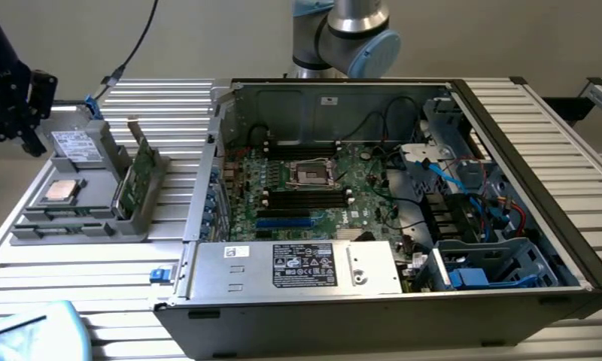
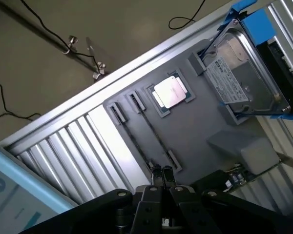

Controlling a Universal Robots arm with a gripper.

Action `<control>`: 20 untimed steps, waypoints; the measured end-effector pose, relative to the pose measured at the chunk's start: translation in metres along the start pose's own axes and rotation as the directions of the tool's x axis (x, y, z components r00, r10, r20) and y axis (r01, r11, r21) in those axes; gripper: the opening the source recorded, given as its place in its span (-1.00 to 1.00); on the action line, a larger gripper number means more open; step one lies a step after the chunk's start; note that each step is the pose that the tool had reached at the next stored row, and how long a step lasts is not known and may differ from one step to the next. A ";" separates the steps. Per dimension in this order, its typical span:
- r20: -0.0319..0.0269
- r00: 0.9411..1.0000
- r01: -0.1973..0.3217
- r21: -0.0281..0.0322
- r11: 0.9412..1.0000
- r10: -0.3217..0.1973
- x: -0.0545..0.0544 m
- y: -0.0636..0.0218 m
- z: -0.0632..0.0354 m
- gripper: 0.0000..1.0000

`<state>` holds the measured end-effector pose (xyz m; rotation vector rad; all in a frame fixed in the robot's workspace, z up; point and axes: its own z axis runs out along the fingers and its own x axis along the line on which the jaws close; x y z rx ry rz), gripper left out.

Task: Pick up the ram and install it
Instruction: 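Pick up the ram and move it above insertion slot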

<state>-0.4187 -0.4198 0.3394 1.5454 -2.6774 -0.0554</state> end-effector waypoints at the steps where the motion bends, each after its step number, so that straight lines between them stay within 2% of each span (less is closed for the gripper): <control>1: -0.001 1.000 0.018 0.000 1.000 -0.018 0.000 0.0000 0.0003 -0.79; 6: -0.006 0.994 0.109 0.002 0.994 -0.109 0.000 -0.0001 0.0023 -0.79; 11: -0.012 0.980 0.199 0.004 0.980 -0.199 0.000 -0.0002 0.0042 -0.79; 16: -0.017 0.958 0.288 0.005 0.958 -0.287 0.000 -0.0003 0.0061 -0.79; 20: -0.022 0.934 0.356 0.005 0.934 -0.356 0.000 -0.0004 0.0076 -0.79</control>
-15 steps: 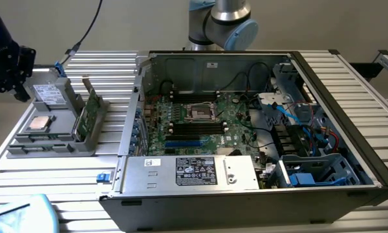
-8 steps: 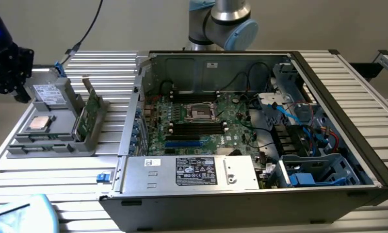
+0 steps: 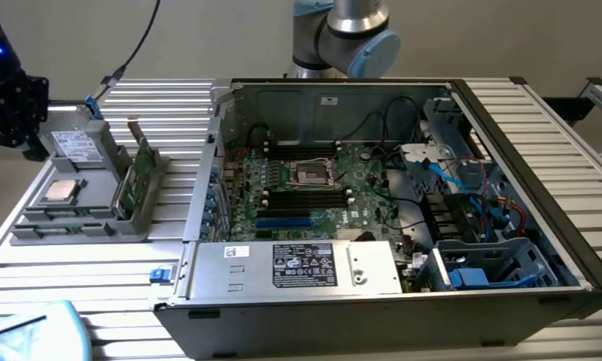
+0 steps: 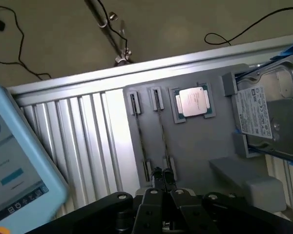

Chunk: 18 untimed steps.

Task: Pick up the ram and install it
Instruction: 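Pick up the ram and move it above insertion slot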

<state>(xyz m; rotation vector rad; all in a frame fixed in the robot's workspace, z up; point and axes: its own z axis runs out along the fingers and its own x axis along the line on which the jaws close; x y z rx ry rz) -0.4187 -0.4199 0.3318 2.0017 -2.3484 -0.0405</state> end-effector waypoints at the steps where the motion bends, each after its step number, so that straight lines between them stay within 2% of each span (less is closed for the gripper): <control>1: -0.001 1.000 0.018 0.000 1.000 -0.018 0.000 0.0000 0.0004 -0.79; 4: -0.004 0.997 0.072 0.002 0.997 -0.072 0.000 -0.0001 0.0016 -0.79; 8: -0.008 0.991 0.134 0.003 0.991 -0.134 0.000 0.0005 0.0026 -0.79; 13: -0.008 0.991 0.134 0.003 0.991 -0.134 0.000 0.0004 0.0026 -0.76; 14: -0.008 0.991 0.134 0.003 0.991 -0.134 0.000 0.0004 0.0026 -0.65; 15: -0.008 0.991 0.134 0.003 0.991 -0.134 0.000 0.0004 0.0026 -0.65; 16: -0.008 0.991 0.134 0.003 0.991 -0.134 0.000 0.0004 0.0026 -0.50; 18: -0.008 0.991 0.134 0.003 0.991 -0.134 0.000 0.0004 0.0027 -0.50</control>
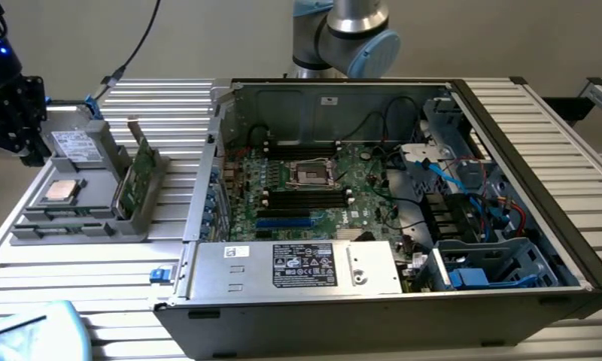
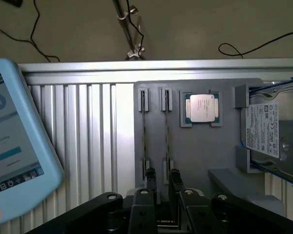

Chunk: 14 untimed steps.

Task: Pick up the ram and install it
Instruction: 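Pick up the ram and move it above insertion slot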

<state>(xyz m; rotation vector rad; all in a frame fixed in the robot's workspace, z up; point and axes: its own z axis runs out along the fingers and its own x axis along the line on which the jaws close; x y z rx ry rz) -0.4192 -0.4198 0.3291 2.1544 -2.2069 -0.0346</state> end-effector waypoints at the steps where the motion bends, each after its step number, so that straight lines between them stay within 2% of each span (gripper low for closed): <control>1: 0.000 1.000 0.000 0.000 1.000 0.000 0.000 0.0001 0.0012 -0.50; 5: 0.000 1.000 0.001 0.000 1.000 -0.001 0.000 0.0017 0.0084 -0.50; 12: 0.000 1.000 0.001 0.000 1.000 -0.001 0.000 0.0018 0.0087 -0.50; 14: 0.000 1.000 0.001 0.000 1.000 -0.001 0.000 0.0018 0.0087 -0.34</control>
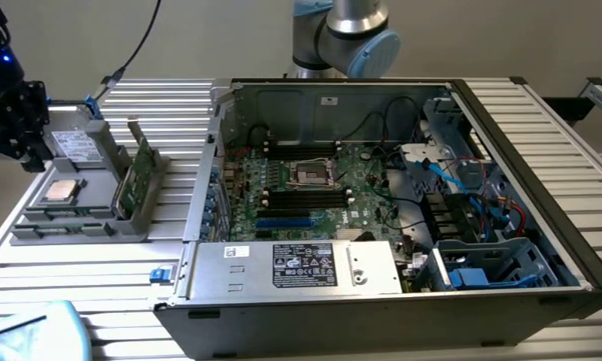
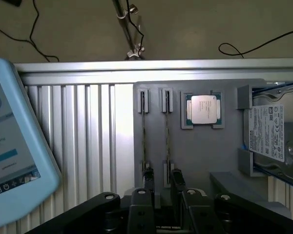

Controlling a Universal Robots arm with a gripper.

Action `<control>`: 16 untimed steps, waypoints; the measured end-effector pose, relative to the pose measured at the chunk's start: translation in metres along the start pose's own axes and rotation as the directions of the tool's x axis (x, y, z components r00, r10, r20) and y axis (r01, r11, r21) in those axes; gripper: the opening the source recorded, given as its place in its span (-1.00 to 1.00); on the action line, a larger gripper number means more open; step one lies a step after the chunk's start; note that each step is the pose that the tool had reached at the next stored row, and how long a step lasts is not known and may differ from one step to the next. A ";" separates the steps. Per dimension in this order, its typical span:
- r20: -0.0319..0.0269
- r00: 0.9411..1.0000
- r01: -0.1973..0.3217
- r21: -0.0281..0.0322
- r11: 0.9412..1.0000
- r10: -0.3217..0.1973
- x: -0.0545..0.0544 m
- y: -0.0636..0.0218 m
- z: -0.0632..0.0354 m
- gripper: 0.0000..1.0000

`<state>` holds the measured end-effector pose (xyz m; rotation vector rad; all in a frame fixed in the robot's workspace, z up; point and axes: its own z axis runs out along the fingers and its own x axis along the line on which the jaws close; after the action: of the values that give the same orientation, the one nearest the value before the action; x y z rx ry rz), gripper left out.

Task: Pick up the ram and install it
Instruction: 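Pick up the ram and move it above insertion slot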

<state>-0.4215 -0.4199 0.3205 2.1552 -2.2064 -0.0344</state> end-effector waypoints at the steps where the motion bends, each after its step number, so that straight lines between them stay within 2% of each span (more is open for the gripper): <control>1: 0.000 1.000 0.000 0.000 1.000 0.000 0.000 0.0000 0.0000 -0.34; 2: 0.000 1.000 0.000 0.000 1.000 0.000 0.000 0.0000 0.0000 -0.22; 4: 0.000 1.000 0.001 0.000 1.000 -0.001 0.000 0.0001 0.0018 -0.22; 5: 0.000 1.000 0.002 0.000 1.000 -0.002 0.000 0.0003 0.0035 -0.10; 16: -0.001 1.000 0.026 0.001 1.000 -0.026 0.000 0.0054 0.0239 -0.10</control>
<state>-0.4282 -0.4206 0.2970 2.1841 -2.1775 -0.0332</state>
